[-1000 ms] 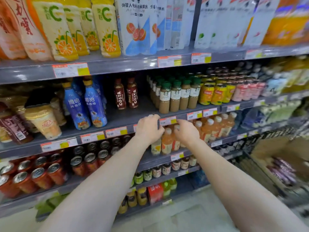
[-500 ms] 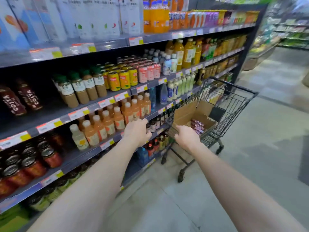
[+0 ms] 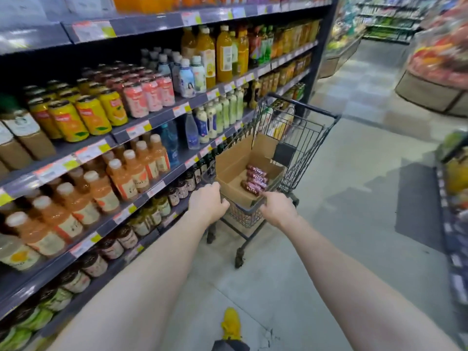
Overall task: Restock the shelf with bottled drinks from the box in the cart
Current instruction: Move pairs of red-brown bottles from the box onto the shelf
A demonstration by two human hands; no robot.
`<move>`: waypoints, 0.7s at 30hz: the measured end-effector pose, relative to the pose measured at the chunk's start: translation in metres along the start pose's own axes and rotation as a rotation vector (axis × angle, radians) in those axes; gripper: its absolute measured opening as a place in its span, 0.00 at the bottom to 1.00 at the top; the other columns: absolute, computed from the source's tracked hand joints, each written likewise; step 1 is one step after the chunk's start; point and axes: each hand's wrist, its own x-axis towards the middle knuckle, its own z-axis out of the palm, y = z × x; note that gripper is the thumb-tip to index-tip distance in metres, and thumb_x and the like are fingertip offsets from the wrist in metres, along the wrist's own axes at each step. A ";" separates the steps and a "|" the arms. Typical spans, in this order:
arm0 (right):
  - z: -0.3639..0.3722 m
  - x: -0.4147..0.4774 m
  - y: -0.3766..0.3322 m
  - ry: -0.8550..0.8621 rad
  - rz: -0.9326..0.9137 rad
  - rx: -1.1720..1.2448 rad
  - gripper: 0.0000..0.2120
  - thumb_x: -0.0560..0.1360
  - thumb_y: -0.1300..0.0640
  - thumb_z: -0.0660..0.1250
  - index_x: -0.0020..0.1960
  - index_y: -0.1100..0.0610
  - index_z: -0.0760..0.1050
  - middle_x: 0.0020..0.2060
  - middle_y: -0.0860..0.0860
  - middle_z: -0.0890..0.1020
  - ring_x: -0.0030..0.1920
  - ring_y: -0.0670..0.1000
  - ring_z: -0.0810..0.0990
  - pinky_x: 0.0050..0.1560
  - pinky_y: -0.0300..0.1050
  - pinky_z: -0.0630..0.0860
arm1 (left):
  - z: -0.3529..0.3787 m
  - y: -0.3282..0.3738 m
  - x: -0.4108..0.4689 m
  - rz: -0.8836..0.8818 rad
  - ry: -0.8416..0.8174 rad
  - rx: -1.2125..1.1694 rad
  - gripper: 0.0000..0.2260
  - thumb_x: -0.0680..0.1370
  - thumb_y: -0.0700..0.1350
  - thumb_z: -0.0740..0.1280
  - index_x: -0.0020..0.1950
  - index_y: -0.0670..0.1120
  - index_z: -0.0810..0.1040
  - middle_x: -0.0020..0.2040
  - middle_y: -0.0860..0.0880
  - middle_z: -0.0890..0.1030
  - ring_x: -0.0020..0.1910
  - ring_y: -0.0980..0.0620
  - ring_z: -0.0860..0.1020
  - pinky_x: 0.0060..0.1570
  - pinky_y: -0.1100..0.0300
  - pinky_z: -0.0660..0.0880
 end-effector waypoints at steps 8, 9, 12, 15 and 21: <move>-0.004 0.155 0.037 -0.078 0.015 -0.048 0.19 0.74 0.59 0.63 0.64 0.56 0.77 0.60 0.56 0.83 0.60 0.59 0.82 0.59 0.53 0.80 | 0.043 0.020 0.160 0.004 -0.141 0.046 0.20 0.80 0.56 0.62 0.67 0.46 0.72 0.59 0.45 0.80 0.56 0.42 0.81 0.48 0.51 0.77; -0.004 0.173 0.042 -0.080 0.029 -0.052 0.19 0.74 0.59 0.63 0.64 0.56 0.78 0.60 0.56 0.83 0.59 0.59 0.82 0.58 0.53 0.81 | 0.047 0.023 0.177 0.027 -0.156 0.088 0.19 0.80 0.56 0.62 0.65 0.46 0.72 0.58 0.44 0.80 0.55 0.41 0.81 0.48 0.51 0.75; -0.005 0.219 0.058 -0.099 0.059 -0.043 0.19 0.72 0.62 0.62 0.62 0.55 0.78 0.59 0.56 0.83 0.59 0.59 0.82 0.59 0.54 0.80 | 0.058 0.034 0.222 0.043 -0.193 0.153 0.17 0.80 0.55 0.62 0.63 0.45 0.71 0.58 0.42 0.79 0.57 0.40 0.80 0.52 0.49 0.74; -0.005 0.258 0.078 -0.145 0.080 -0.038 0.18 0.73 0.62 0.61 0.61 0.55 0.78 0.58 0.55 0.83 0.58 0.59 0.82 0.59 0.54 0.80 | 0.072 0.050 0.262 0.030 -0.231 0.158 0.17 0.81 0.55 0.62 0.63 0.45 0.71 0.58 0.43 0.79 0.57 0.41 0.80 0.54 0.49 0.74; -0.002 0.347 0.130 -0.195 0.053 -0.031 0.16 0.74 0.61 0.60 0.60 0.55 0.78 0.56 0.55 0.84 0.55 0.58 0.83 0.57 0.54 0.82 | 0.106 0.085 0.345 -0.056 -0.307 0.157 0.19 0.82 0.55 0.62 0.67 0.45 0.71 0.61 0.44 0.79 0.58 0.43 0.79 0.54 0.50 0.75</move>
